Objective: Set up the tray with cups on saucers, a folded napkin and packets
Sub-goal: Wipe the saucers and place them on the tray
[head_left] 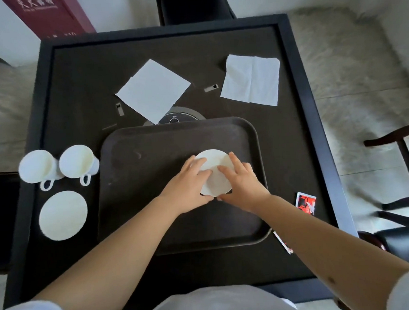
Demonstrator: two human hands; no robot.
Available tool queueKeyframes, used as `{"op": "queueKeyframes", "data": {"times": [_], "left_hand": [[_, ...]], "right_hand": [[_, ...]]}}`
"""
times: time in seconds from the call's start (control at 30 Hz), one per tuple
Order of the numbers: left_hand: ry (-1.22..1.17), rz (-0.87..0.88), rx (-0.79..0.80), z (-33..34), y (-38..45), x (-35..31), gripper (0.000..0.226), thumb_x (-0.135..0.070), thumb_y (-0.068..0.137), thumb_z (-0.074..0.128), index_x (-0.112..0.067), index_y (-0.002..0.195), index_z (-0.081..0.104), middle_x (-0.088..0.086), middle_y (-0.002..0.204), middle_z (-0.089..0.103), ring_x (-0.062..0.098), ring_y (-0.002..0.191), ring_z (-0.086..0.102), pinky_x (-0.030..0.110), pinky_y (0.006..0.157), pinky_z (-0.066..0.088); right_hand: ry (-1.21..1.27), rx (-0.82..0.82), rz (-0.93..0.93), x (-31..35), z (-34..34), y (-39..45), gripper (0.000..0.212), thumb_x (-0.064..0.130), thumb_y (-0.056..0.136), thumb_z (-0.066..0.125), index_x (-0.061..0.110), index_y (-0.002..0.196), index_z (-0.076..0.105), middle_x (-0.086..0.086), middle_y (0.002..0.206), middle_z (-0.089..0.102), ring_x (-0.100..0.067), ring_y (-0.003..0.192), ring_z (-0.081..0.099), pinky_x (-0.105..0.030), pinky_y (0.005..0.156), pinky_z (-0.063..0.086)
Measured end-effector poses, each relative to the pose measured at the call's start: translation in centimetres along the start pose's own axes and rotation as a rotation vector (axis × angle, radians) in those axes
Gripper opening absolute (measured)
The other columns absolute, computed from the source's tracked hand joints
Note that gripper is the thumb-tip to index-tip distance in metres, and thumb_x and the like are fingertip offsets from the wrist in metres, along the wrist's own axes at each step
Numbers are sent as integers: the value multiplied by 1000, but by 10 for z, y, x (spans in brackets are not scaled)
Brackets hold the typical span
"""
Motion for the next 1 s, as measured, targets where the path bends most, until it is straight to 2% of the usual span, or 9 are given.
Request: {"op": "queueKeyframes", "data": {"times": [0.47, 0.57, 0.7, 0.83, 1.0], "left_hand": [[-48, -36, 8, -1, 49, 29, 57, -45, 83, 70, -19, 130, 49, 1, 157, 16, 22, 147, -2, 47, 91, 50], [-52, -27, -1, 0, 49, 30, 54, -45, 84, 69, -20, 127, 50, 1, 158, 16, 23, 148, -1, 47, 90, 51], [-62, -2, -12, 3, 46, 31, 53, -43, 90, 63, -18, 133, 46, 2, 160, 14, 24, 148, -5, 45, 87, 52], [-46, 3, -17, 5, 45, 30, 53, -40, 91, 62, -17, 135, 44, 3, 160, 13, 26, 148, -6, 45, 88, 51], [-24, 27, -29, 3, 45, 29, 52, -41, 91, 62, -18, 134, 45, 4, 159, 16, 27, 148, -3, 45, 83, 53]], "right_hand": [[28, -15, -9, -15, 1, 50, 68, 34, 81, 76, 20, 139, 44, -16, 160, 8, -39, 132, 23, -51, 103, 37], [-1, -21, -23, -17, 3, 48, 69, 34, 82, 76, 18, 141, 42, -17, 160, 8, -40, 132, 24, -52, 104, 37], [-11, -17, -18, -20, 6, 44, 72, 40, 86, 71, 19, 146, 37, -16, 161, 5, -39, 139, 20, -52, 109, 32], [-20, -33, -9, -20, 8, 41, 68, 39, 89, 67, 20, 148, 36, -18, 161, 7, -40, 140, 21, -53, 108, 34], [-83, -13, -7, -20, 10, 39, 68, 45, 93, 58, 20, 150, 30, -18, 161, 6, -40, 141, 19, -51, 108, 36]]}}
Point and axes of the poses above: each hand's wrist, its own y-axis towards the middle knuckle, its own z-axis out of the palm, x = y × z, the point moved 6 cm from there along y, towards the middle knuckle
